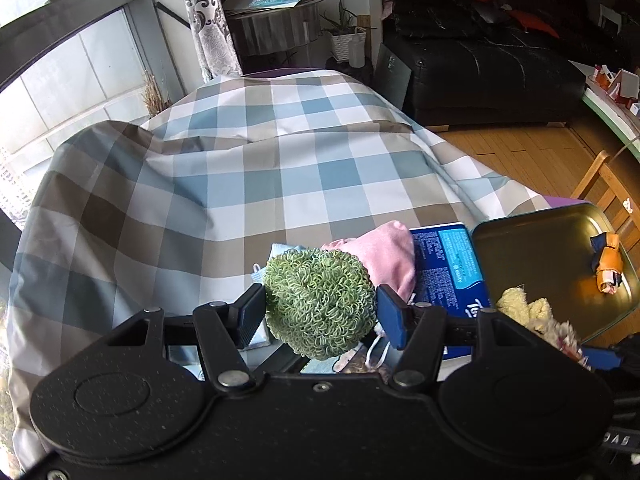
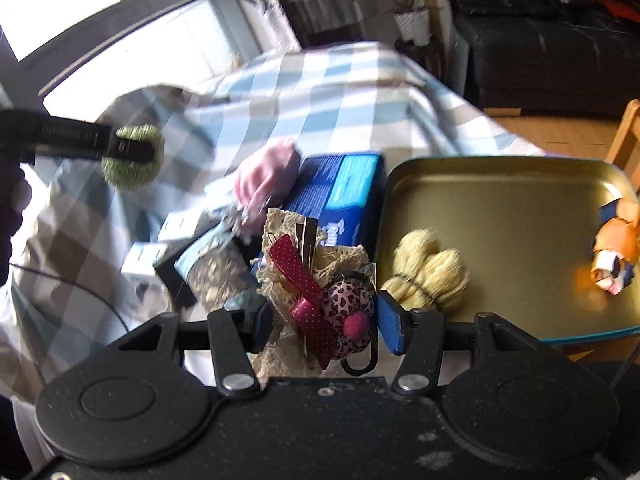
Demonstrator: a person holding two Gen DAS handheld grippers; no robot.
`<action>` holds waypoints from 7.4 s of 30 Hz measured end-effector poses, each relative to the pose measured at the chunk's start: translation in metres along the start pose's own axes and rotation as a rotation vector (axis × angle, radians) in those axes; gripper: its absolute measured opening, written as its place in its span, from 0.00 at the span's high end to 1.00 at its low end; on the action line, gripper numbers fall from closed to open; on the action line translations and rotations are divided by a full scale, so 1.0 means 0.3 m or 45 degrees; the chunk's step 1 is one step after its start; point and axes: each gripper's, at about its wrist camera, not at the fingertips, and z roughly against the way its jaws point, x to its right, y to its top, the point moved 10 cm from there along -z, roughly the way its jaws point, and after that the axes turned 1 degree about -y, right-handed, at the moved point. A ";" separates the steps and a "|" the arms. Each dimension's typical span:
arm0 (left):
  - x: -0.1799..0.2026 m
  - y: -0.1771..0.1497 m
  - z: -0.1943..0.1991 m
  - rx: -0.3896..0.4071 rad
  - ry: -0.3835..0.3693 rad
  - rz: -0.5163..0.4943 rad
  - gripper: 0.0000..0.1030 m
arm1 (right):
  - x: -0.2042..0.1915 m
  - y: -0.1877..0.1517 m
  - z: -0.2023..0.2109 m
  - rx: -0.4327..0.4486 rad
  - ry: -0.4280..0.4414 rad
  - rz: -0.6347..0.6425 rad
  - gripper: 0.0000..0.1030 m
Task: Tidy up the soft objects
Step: 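Carry the green ball and the lace pouch over to the gold tray, then open left gripper to drop the green ball while right gripper releases the lace pouch, then move left tool to the white tissue packs while right tool approaches the pink pouch, then close left gripper on a white tissue pack while right gripper grasps the pink pouch, then carry the tissue pack and pink pouch to the gold tray and release both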
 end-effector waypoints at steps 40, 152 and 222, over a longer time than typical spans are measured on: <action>0.680 0.101 -0.128 -0.024 -0.283 -0.132 0.27 | 0.647 0.003 0.112 0.500 -0.560 -0.443 0.48; -0.451 -0.458 -0.220 -0.083 0.359 0.478 0.06 | -0.415 0.193 -0.486 0.243 -0.229 0.507 0.00; -0.189 -0.004 -0.078 0.112 0.118 0.186 0.34 | 0.044 0.313 -0.070 0.404 -0.353 0.114 0.31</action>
